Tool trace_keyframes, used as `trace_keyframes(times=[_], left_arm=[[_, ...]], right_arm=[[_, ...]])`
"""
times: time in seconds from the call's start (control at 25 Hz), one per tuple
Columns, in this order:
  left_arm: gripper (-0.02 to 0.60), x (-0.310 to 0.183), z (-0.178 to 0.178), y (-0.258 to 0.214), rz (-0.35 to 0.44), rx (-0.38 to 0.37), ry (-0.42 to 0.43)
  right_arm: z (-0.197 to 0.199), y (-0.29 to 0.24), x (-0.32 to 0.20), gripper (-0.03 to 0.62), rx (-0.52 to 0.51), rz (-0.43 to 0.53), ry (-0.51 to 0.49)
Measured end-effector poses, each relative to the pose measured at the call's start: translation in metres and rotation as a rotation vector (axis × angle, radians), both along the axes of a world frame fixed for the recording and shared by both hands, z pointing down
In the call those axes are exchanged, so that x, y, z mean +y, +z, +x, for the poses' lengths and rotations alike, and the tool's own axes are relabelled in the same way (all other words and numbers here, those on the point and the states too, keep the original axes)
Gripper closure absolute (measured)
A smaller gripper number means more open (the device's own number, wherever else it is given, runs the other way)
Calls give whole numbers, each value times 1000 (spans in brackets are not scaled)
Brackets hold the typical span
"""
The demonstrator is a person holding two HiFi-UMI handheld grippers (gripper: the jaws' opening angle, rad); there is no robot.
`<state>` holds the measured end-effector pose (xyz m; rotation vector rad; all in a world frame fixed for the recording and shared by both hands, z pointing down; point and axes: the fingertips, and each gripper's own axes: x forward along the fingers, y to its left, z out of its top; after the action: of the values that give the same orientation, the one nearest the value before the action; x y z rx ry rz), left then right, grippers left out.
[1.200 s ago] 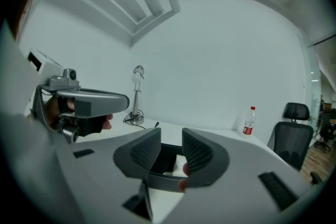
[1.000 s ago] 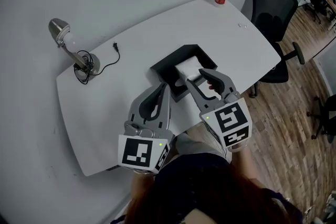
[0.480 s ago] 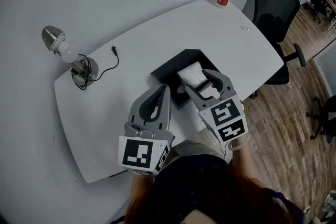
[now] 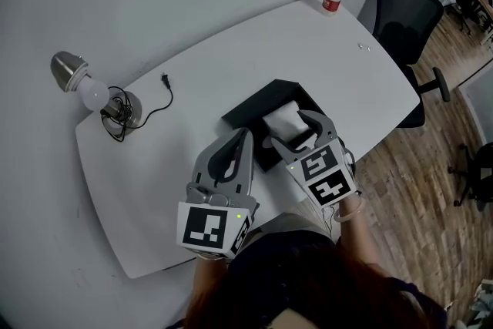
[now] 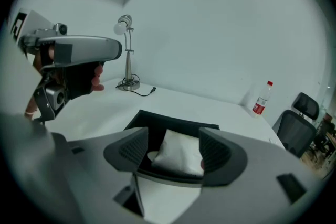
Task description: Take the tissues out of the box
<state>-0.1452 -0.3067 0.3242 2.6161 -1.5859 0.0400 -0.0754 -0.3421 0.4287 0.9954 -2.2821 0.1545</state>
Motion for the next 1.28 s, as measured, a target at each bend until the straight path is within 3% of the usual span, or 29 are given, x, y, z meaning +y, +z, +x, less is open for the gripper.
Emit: trace_keyframes(times=[1.12, 1.28], left_arm=[[557, -40, -9, 26, -75, 49, -2], [557, -42, -11, 29, -83, 52, -5]], right_arm=[[1, 67, -23, 283, 282, -268, -7], [3, 75, -22, 284, 363, -280, -6]])
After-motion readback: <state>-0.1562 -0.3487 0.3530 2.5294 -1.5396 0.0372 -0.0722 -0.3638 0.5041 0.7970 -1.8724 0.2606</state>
